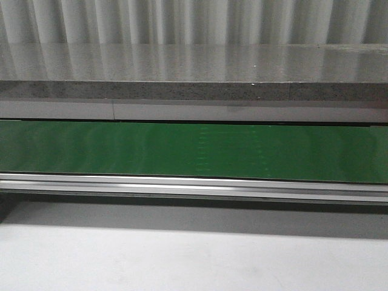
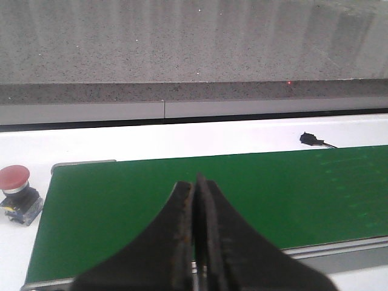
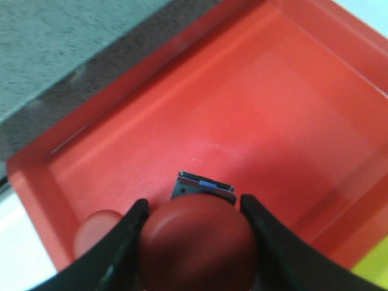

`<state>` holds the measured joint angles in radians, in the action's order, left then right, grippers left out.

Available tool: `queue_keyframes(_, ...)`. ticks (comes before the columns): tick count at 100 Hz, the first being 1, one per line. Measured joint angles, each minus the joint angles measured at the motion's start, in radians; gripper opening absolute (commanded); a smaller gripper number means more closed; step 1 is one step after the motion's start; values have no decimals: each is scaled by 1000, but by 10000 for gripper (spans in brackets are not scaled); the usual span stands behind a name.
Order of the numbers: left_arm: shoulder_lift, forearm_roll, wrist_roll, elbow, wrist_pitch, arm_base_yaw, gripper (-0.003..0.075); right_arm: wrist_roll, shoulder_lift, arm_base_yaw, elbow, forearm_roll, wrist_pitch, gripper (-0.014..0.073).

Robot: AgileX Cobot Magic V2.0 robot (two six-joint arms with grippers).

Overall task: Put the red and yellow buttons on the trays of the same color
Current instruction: 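Carry the red button into the red tray and open the right gripper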

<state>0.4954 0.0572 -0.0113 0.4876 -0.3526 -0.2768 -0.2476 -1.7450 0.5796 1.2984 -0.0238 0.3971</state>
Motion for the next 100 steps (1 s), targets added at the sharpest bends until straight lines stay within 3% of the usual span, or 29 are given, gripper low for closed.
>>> queue_keyframes(35, 0, 0, 0, 0, 0, 0, -20, -22, -220, -17, 122, 0, -7, 57)
queue_keyframes(44, 0, 0, 0, 0, 0, 0, -20, -27, -246, -24, 148, 0, 2, 146)
queue_keyframes(59, 0, 0, 0, 0, 0, 0, -20, -27, -263, -36, 158, 0, 3, 395)
queue_keyframes(68, 0, 0, 0, 0, 0, 0, -20, -27, -272, -38, 158, 0, 3, 487)
queue_keyframes(100, 0, 0, 0, 0, 0, 0, -20, -27, -250, -38, 158, 0, 14, 500)
